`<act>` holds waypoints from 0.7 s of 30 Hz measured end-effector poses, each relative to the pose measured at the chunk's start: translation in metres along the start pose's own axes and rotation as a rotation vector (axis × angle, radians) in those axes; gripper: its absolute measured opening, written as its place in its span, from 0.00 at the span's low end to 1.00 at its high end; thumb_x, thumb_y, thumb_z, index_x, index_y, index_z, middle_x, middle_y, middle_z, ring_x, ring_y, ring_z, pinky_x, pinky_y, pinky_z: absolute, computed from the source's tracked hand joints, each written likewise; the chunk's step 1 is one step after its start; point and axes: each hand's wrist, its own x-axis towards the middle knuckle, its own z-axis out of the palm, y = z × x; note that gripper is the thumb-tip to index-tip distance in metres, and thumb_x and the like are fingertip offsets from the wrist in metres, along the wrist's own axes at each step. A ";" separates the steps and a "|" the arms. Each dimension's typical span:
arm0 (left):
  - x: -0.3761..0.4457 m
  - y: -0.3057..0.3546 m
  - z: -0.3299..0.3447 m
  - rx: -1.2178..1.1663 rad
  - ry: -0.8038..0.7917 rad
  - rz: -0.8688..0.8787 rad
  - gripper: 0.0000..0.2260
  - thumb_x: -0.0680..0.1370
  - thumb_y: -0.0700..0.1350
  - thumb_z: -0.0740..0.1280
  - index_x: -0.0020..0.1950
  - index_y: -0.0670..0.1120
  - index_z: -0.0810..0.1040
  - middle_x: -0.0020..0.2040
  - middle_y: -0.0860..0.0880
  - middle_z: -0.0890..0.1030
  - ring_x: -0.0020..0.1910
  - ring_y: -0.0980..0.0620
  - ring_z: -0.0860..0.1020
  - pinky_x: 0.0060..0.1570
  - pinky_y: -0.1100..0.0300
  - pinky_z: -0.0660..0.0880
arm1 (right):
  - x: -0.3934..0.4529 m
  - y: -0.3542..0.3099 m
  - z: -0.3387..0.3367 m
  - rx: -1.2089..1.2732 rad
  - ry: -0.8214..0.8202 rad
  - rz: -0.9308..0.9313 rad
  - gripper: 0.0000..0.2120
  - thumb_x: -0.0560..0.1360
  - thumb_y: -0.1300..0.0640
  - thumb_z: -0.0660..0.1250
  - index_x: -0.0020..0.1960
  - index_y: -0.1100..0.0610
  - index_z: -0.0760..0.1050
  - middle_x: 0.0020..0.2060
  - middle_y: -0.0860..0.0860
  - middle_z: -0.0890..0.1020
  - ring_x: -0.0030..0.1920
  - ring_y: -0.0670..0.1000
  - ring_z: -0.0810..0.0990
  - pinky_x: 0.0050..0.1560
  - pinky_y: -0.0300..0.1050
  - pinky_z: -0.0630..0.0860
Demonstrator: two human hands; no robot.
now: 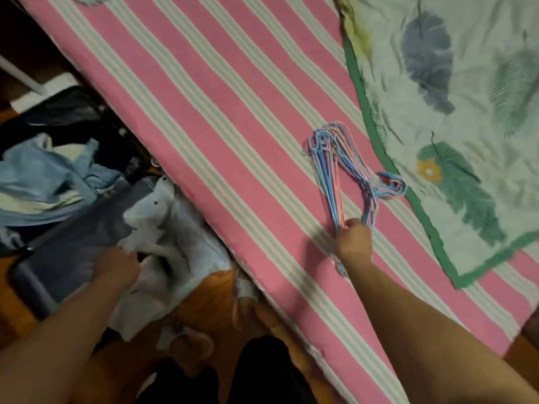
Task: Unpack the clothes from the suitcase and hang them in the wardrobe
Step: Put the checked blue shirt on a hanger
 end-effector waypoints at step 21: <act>-0.013 0.023 0.021 -0.010 0.022 -0.154 0.14 0.81 0.43 0.64 0.61 0.34 0.77 0.59 0.31 0.79 0.58 0.32 0.77 0.56 0.45 0.73 | 0.086 0.065 0.010 -0.283 -0.058 0.181 0.18 0.77 0.62 0.65 0.64 0.66 0.68 0.61 0.65 0.74 0.63 0.67 0.75 0.63 0.58 0.74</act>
